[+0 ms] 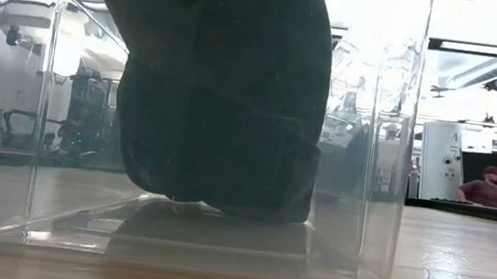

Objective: Pick & Place hat
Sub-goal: Put the gray cap into the bottom transparent bin

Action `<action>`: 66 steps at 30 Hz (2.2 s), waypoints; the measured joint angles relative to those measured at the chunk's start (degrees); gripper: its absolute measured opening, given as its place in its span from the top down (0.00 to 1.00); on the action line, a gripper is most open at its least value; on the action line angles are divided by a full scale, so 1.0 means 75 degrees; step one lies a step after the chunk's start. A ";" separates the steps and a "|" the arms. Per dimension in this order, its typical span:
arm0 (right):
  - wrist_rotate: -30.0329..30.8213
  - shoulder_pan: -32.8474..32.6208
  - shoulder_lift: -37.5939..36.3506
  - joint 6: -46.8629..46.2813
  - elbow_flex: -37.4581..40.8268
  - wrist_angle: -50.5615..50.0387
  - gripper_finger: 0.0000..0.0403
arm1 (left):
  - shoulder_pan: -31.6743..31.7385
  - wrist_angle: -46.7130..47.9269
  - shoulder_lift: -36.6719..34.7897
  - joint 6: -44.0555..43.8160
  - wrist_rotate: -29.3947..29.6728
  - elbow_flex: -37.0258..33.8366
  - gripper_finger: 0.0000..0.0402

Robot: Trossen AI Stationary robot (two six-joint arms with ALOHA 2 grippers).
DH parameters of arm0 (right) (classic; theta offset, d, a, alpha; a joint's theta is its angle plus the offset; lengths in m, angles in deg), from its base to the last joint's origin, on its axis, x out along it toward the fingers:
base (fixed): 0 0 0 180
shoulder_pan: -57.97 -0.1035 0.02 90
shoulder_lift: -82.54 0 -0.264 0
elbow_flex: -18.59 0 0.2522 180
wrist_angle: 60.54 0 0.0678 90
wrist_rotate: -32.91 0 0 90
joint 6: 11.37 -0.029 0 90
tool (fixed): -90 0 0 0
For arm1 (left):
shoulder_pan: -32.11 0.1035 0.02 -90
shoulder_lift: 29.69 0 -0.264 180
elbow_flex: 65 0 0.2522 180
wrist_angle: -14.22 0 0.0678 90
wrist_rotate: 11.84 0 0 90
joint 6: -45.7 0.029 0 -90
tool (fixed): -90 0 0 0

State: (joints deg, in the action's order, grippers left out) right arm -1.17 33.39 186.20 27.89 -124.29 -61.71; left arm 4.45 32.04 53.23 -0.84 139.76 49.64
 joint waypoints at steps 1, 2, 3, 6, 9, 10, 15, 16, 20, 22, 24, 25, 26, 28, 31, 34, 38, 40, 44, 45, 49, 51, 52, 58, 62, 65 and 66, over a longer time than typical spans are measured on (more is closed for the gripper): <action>0.0002 0.0000 0.0005 -0.0009 -0.0003 0.0011 0.98 | 0.0029 -0.0114 0.0021 0.0043 -0.0011 0.0000 0.49; 0.0000 0.0000 0.0005 -0.0014 -0.0006 0.0024 0.98 | 0.0054 -0.0236 0.0034 0.0135 -0.0015 0.0000 0.49; -0.0001 -0.0003 0.0005 -0.0020 -0.0006 0.0033 0.98 | 0.0067 -0.0359 0.0048 0.0263 -0.0012 0.0000 0.49; -0.0001 -0.0023 0.0003 -0.0015 -0.0011 0.0039 0.98 | 0.0067 -0.0756 0.0089 0.0641 -0.0077 0.0000 0.49; 0.0216 -0.0026 0.0008 0.0261 -0.0001 -0.0002 0.98 | 0.0076 -0.0960 0.0082 0.0720 -0.0459 0.0000 0.49; 0.0266 -0.0025 0.0012 0.0336 0.0008 -0.0019 0.98 | 0.0076 -0.0984 0.0078 0.0696 -0.0557 0.0003 0.49; 0.0097 -0.0015 -0.0006 0.0094 0.0003 0.0024 0.98 | 0.0080 -0.0951 0.0075 0.0713 -0.0582 0.0003 0.49; 0.0070 -0.0023 -0.0006 -0.0009 0.0000 0.0036 0.98 | 0.0111 -0.0952 0.0075 0.0713 -0.0583 0.0003 0.49; -0.0083 -0.0058 0.0043 -0.0262 0.0020 -0.0080 0.98 | 0.0185 -0.0953 0.0069 0.0797 -0.0577 0.0003 0.49; -0.0079 -0.0058 0.0074 -0.0280 0.0047 -0.0093 0.98 | 0.0192 -0.0954 0.0069 0.0909 -0.0580 0.0003 0.49; -0.0070 -0.0055 0.0075 -0.0256 0.0050 -0.0104 0.98 | 0.0193 -0.1005 0.0055 0.1010 -0.0580 0.0003 0.51; -0.0070 -0.0057 0.0075 -0.0252 0.0050 -0.0097 0.98 | 0.0193 -0.1009 0.0052 0.1019 -0.0588 0.0003 0.52; -0.0068 -0.0069 0.0074 -0.0238 0.0048 -0.0079 0.98 | 0.0193 -0.1014 0.0043 0.1032 -0.0643 0.0003 0.54; -0.0066 -0.0089 0.0072 -0.0213 0.0047 -0.0072 0.98 | 0.0193 -0.1090 0.0040 0.1118 -0.0758 0.0003 0.61; -0.0068 -0.0136 0.0072 -0.0203 0.0044 -0.0054 0.98 | 0.0193 -0.1151 0.0040 0.1206 -0.0832 0.0003 0.77; -0.0062 -0.0155 0.0061 -0.0186 0.0035 -0.0057 0.97 | 0.0187 -0.1278 -0.0023 0.1187 -0.0962 0.0003 0.95; -0.0066 -0.0217 0.0059 -0.0163 0.0038 -0.0054 0.96 | 0.0187 -0.1255 -0.0132 0.1259 -0.1179 0.0003 0.98; -0.0006 -0.0237 0.0057 -0.0122 0.0020 -0.0147 0.95 | 0.0171 -0.1084 -0.0194 0.1220 -0.1203 0.0003 0.98; 0.0316 -0.0343 -0.0020 0.0032 0.0000 -0.0319 0.86 | 0.0160 -0.0157 -0.0465 0.0561 -0.1275 0.0006 0.98; 0.0386 -0.0384 -0.0079 0.0036 0.0000 -0.0364 0.83 | 0.0163 0.0079 -0.0501 0.0408 -0.1249 0.0006 0.98; 0.0725 -0.0522 -0.0288 -0.0002 -0.0015 -0.0637 0.68 | 0.0172 0.1070 -0.0640 -0.0486 -0.1561 0.0006 0.98; 0.0973 -0.0607 -0.0367 0.0002 -0.0014 -0.0860 0.60 | 0.0168 0.1506 -0.0705 -0.0929 -0.1667 0.0006 0.98; 0.1082 -0.0653 -0.0398 -0.0004 -0.0012 -0.1024 0.56 | 0.0163 0.1709 -0.0730 -0.1083 -0.1705 0.0006 0.98; 0.2106 -0.0928 -0.0740 0.0425 -0.0020 -0.1662 0.39 | 0.0087 0.3468 -0.0752 -0.2875 -0.2508 0.0009 0.98; 0.2873 -0.1042 -0.0843 0.0979 -0.0025 -0.1693 0.33 | 0.0019 0.4818 -0.0657 -0.4410 -0.3332 0.0009 0.98; 0.3272 -0.1092 -0.0855 0.1032 -0.0013 -0.1721 0.31 | -0.0044 0.5744 -0.0561 -0.5254 -0.3868 0.0009 0.98; 0.3394 -0.1094 -0.0866 0.1035 -0.0015 -0.1720 0.31 | -0.0074 0.5975 -0.0518 -0.5472 -0.3979 0.0009 0.98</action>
State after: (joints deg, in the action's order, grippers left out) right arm 24.29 25.19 179.71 35.65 -124.40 -74.61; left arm 3.89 76.85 49.35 -41.88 109.92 49.71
